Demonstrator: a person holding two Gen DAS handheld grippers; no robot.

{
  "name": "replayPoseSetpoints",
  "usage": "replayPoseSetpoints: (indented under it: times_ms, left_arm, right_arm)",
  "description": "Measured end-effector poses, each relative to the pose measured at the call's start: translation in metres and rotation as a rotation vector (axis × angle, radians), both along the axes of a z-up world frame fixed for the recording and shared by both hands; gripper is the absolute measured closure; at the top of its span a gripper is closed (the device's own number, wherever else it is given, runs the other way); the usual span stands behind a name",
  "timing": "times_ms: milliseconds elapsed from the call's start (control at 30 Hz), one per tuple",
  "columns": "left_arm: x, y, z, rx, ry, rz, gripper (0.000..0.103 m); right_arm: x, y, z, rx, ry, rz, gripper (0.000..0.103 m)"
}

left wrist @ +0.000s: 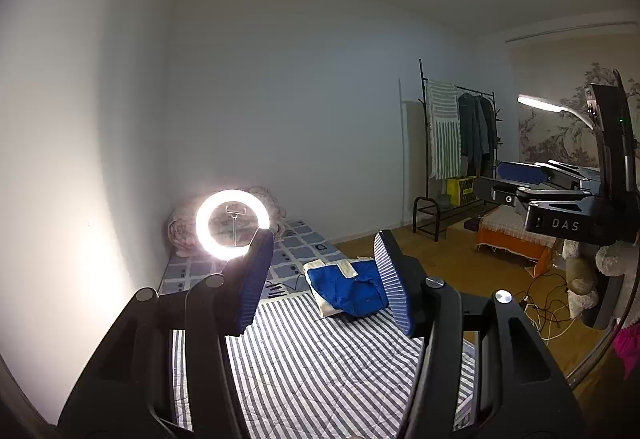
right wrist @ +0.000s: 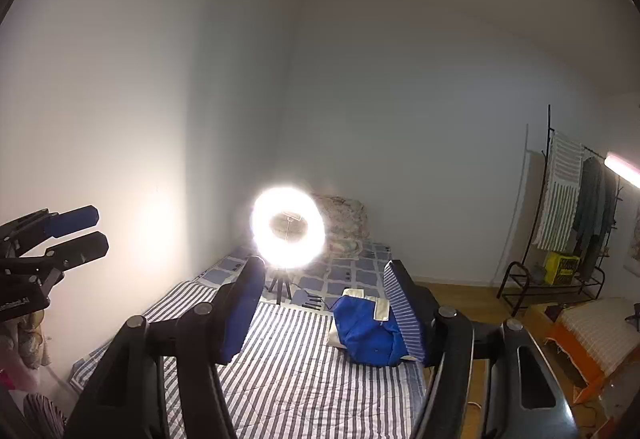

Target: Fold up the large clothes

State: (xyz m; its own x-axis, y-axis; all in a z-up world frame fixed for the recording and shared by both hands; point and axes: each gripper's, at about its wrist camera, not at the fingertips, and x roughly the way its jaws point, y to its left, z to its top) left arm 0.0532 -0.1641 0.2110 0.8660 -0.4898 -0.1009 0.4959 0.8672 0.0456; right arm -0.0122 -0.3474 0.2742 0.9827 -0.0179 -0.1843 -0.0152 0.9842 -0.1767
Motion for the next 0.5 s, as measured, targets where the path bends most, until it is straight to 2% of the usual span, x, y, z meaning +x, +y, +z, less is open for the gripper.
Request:
replayPoseSetpoints:
  times_ms: [133, 400, 433, 500]
  left_arm:
    - [-0.001, 0.002, -0.009, 0.017, 0.003, 0.009, 0.048]
    - [0.015, 0.000, -0.042, 0.009, 0.062, 0.002, 0.047]
    - [0.019, -0.001, -0.048, 0.010, 0.074, 0.001, 0.045]
    - [0.023, -0.003, -0.057, 0.010, 0.088, 0.001, 0.033]
  right_arm:
    - [-0.006, 0.002, -0.007, 0.021, -0.001, -0.015, 0.032]
    - [-0.010, 0.000, -0.040, 0.036, -0.007, -0.094, 0.008]
    - [-0.009, -0.001, -0.045, 0.037, -0.008, -0.106, 0.006]
    - [-0.004, -0.004, -0.056, 0.035, -0.008, -0.139, 0.000]
